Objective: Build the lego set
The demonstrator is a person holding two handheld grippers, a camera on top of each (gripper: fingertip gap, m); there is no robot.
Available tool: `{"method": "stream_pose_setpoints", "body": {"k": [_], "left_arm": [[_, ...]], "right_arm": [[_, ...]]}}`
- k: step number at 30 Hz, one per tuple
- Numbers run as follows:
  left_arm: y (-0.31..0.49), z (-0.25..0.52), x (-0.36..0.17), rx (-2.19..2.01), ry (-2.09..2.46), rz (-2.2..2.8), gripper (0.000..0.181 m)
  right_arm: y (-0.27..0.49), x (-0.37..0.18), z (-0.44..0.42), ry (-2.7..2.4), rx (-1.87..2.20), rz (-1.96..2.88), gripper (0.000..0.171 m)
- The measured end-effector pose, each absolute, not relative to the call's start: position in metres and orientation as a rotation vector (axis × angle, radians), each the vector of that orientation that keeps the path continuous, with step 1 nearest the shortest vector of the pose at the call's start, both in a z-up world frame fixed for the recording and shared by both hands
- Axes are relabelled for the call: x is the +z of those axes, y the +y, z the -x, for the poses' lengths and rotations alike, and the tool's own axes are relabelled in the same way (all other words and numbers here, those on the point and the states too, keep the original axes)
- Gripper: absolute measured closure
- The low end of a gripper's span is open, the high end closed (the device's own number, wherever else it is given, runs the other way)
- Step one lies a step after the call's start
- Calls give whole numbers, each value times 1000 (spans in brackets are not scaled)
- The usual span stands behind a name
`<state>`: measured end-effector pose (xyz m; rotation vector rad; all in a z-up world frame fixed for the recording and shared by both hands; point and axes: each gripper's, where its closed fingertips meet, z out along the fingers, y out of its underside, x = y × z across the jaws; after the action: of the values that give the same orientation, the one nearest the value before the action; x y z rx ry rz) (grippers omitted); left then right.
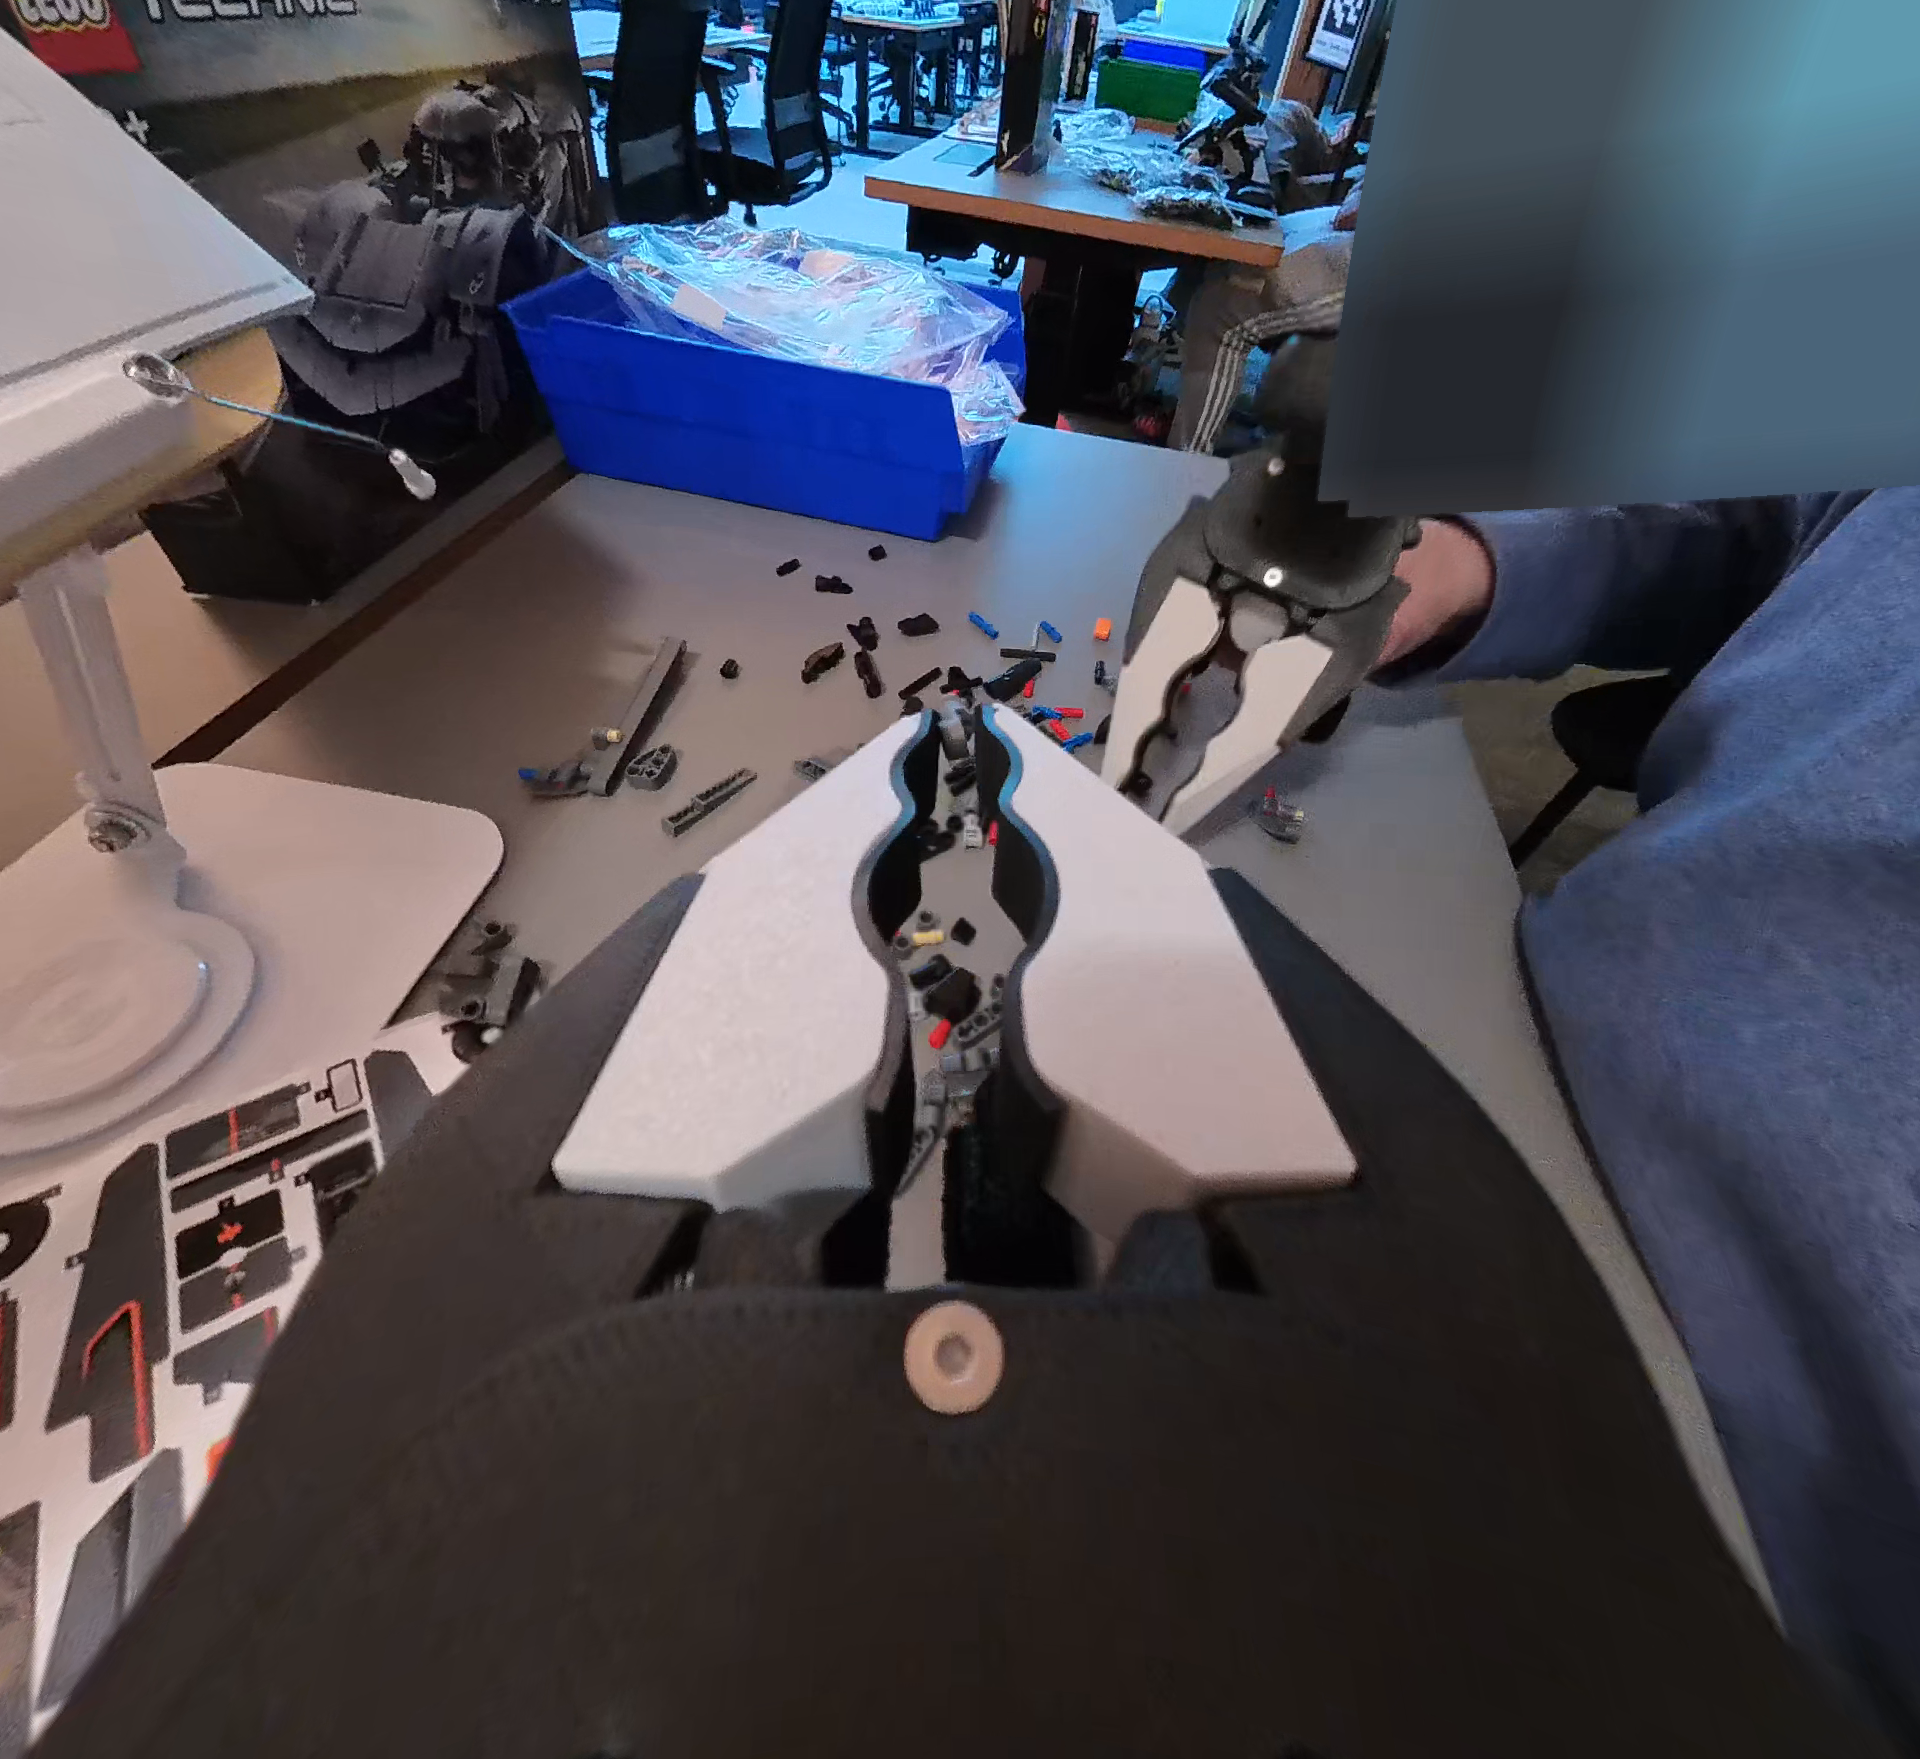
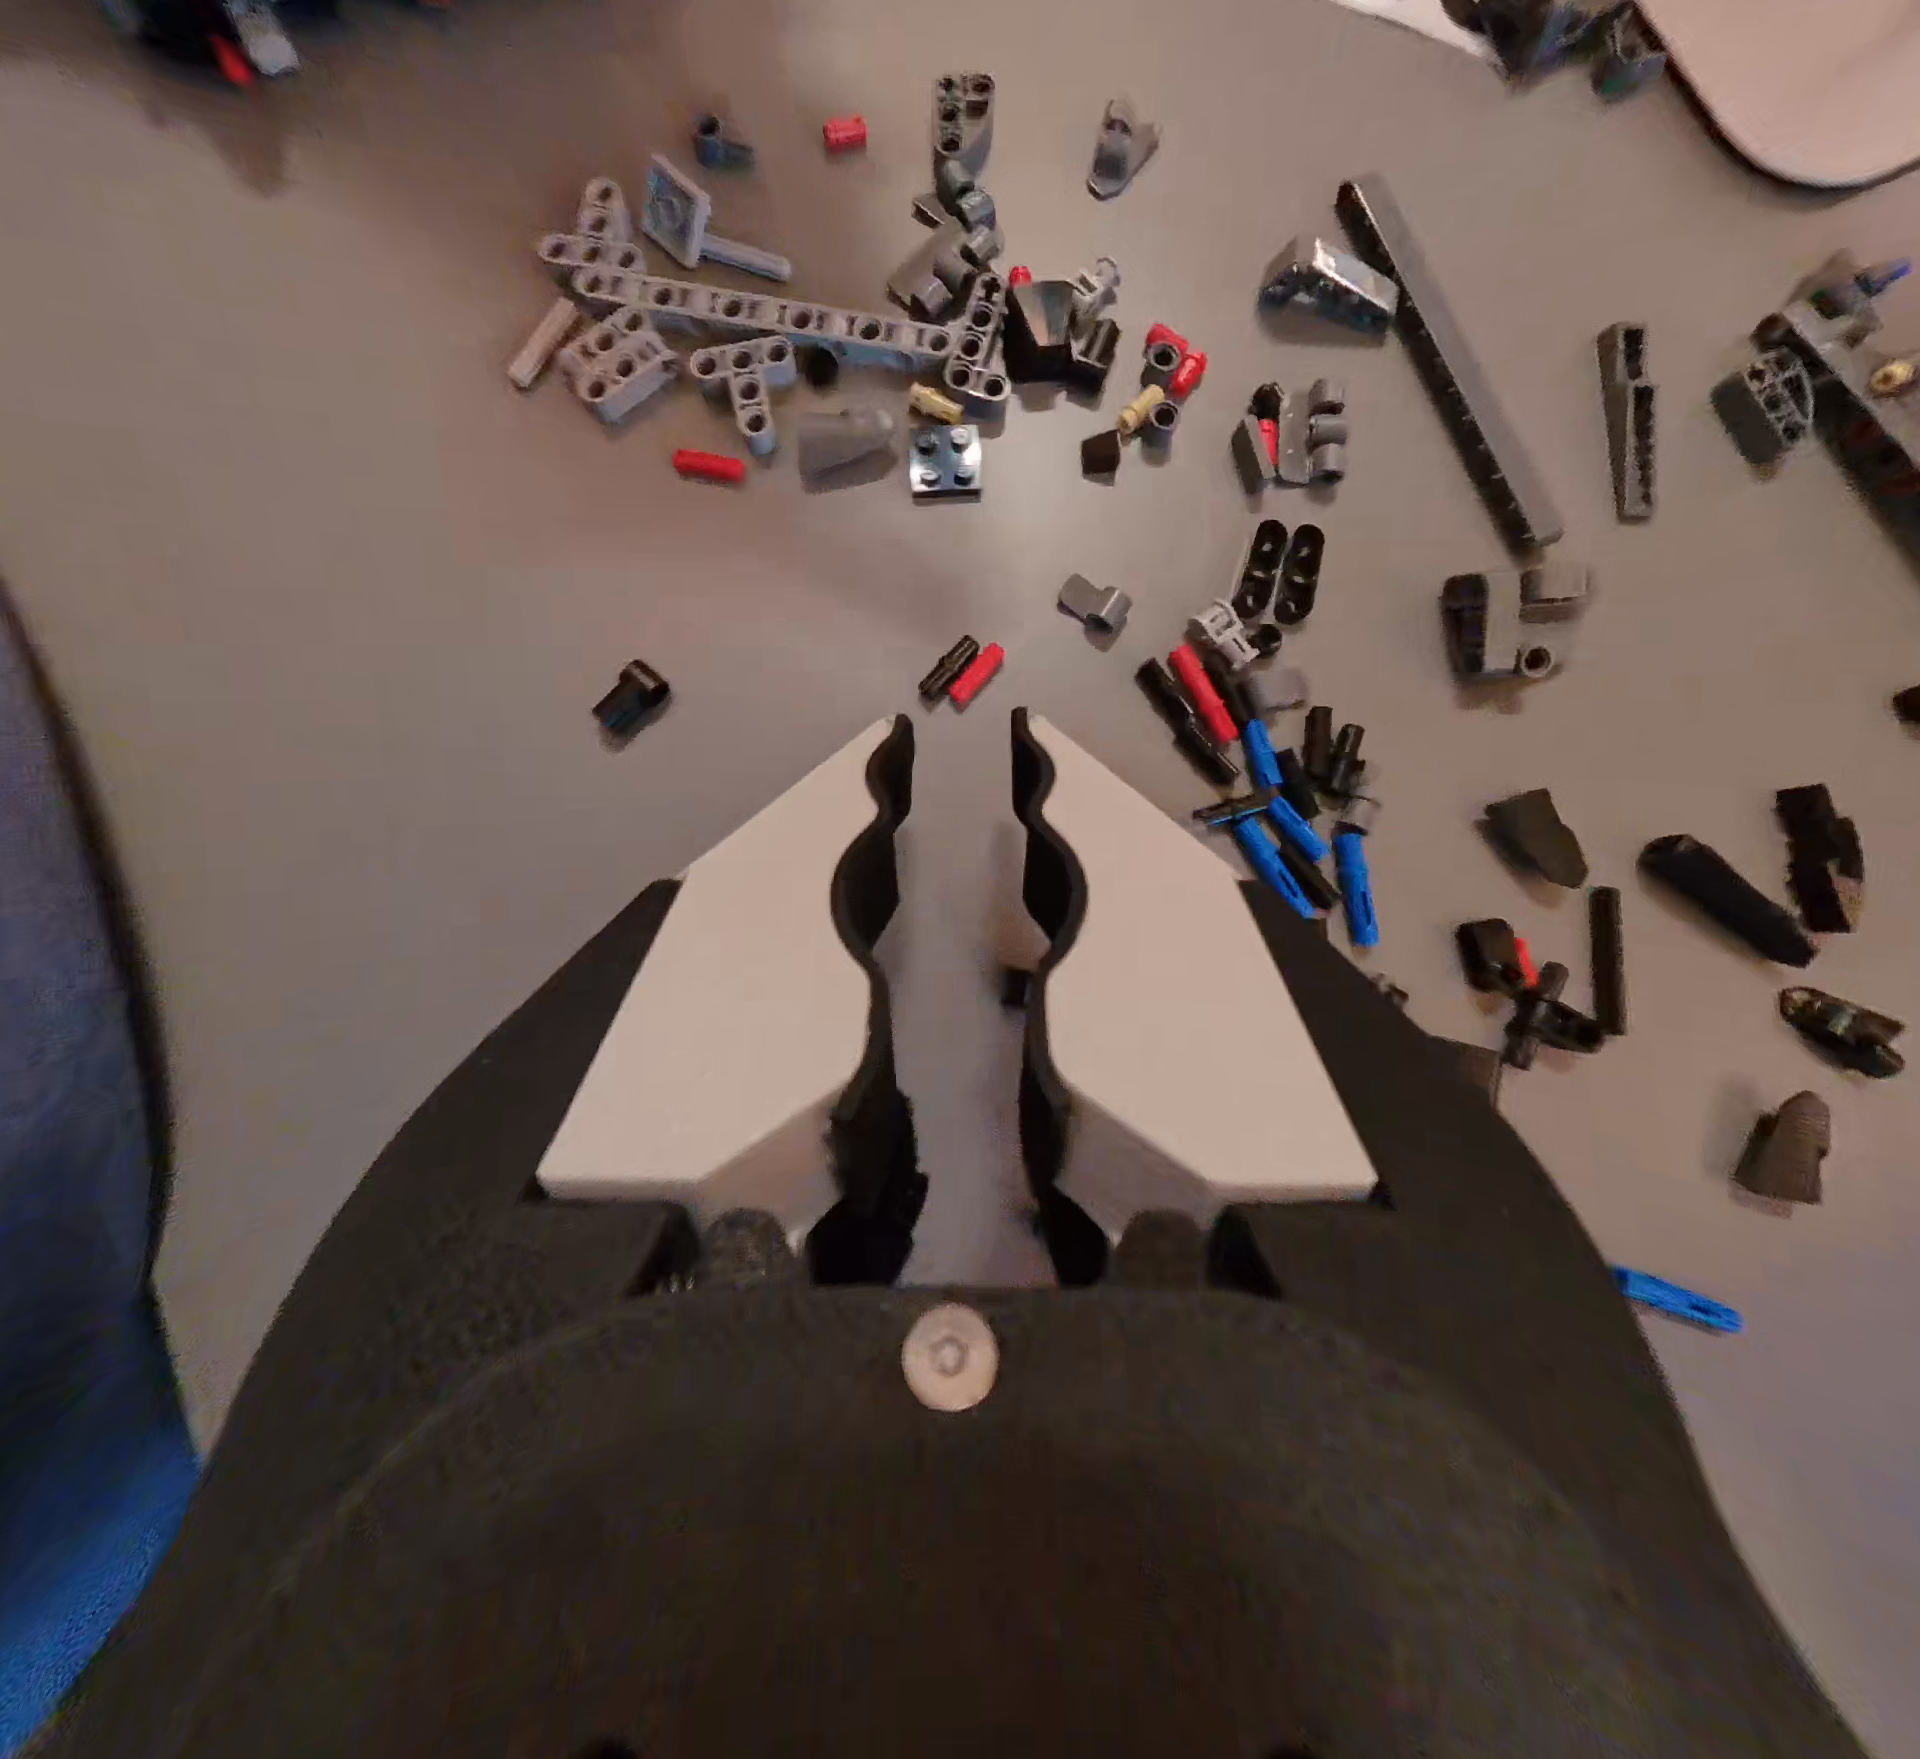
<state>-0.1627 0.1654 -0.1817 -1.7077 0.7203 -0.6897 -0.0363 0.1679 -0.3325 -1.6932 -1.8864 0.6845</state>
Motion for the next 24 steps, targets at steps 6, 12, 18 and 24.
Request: {"method": "stream_pose_setpoints", "body": {"k": [6, 12, 18, 24], "left_arm": [[169, 161, -176, -680, 771, 1686, 177], [168, 158, -175, -697, 801, 1666, 177], [167, 158, -174, -716, 816, 1648, 177], [168, 157, -178, -733, 823, 1648, 177]], "right_arm": [[167, -352, 48, -1891, 605, 1749, 158], [168, -354, 54, -1859, 616, 1783, 168], [171, -353, 51, -1828, 616, 1792, 162], [169, -353, 57, -1826, 636, 1796, 162]]}}
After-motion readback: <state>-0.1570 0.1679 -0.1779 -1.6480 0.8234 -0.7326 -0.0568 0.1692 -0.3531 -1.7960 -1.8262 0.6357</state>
